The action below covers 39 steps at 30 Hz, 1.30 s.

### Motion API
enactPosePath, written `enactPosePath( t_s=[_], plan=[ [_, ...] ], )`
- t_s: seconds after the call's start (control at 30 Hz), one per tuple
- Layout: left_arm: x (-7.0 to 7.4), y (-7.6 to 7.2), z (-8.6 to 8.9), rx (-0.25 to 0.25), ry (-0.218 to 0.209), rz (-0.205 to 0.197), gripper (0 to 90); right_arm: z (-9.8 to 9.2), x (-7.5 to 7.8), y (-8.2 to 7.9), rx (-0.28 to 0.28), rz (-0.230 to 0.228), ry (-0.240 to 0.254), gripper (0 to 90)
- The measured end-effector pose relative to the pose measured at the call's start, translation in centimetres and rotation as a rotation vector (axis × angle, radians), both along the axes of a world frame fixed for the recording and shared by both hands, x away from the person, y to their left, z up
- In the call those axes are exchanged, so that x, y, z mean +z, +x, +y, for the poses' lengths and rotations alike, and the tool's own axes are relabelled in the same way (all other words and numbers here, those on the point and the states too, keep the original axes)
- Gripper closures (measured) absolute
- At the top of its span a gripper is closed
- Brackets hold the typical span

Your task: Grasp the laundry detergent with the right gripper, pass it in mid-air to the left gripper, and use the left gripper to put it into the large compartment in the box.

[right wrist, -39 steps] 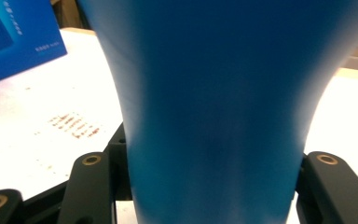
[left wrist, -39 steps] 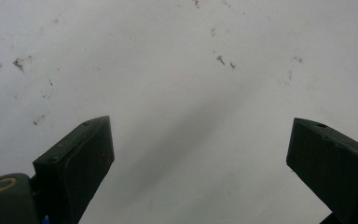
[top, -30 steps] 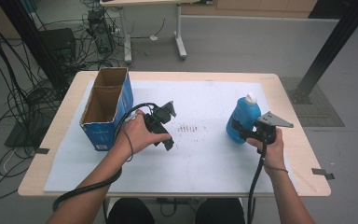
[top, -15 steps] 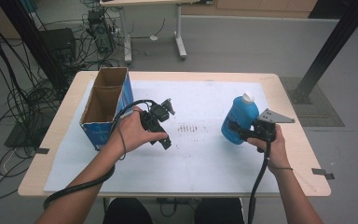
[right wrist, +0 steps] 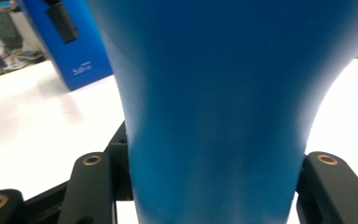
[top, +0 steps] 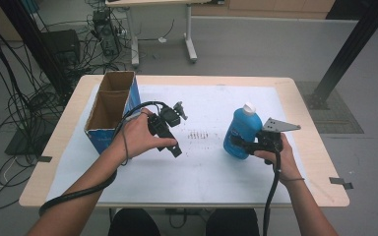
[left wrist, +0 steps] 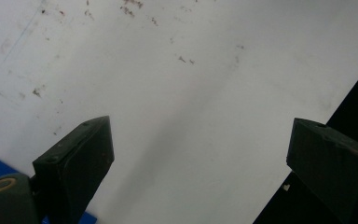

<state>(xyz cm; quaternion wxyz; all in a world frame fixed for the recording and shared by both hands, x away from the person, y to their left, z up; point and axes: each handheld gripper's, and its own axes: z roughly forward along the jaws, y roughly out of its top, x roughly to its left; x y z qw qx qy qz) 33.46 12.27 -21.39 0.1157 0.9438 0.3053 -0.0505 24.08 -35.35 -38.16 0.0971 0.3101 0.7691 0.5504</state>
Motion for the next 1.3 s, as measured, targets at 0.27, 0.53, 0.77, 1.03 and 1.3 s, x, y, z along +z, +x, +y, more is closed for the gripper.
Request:
enactPosePath(
  t_s=[0.27, 0.53, 0.77, 1.03, 1.3],
  plan=[
    [1.3, -0.1, 0.5, -0.039, -0.023, -0.024, 7.6, 1.0, 0.0, 0.8, 0.072, 0.0, 0.004, 42.9],
    [2.4, -0.6, 0.7, -0.087, -0.052, -0.046, 7.6, 2.2, 0.3, 1.3, 0.142, -0.003, -0.007, 43.0],
    [3.3, -0.7, 0.1, -0.145, -0.042, -0.055, 7.5, 3.3, 0.5, 1.7, 0.199, 0.0, -0.007, 43.0],
    [4.2, -0.6, 0.1, -0.204, -0.05, -0.055, 7.6, 4.5, 0.6, 2.3, 0.272, 0.001, -0.017, 42.9],
    [5.4, -0.5, -0.4, -0.272, -0.045, -0.046, 7.7, 6.0, 1.1, 2.9, 0.35, 0.001, -0.031, 43.0]
  ],
)
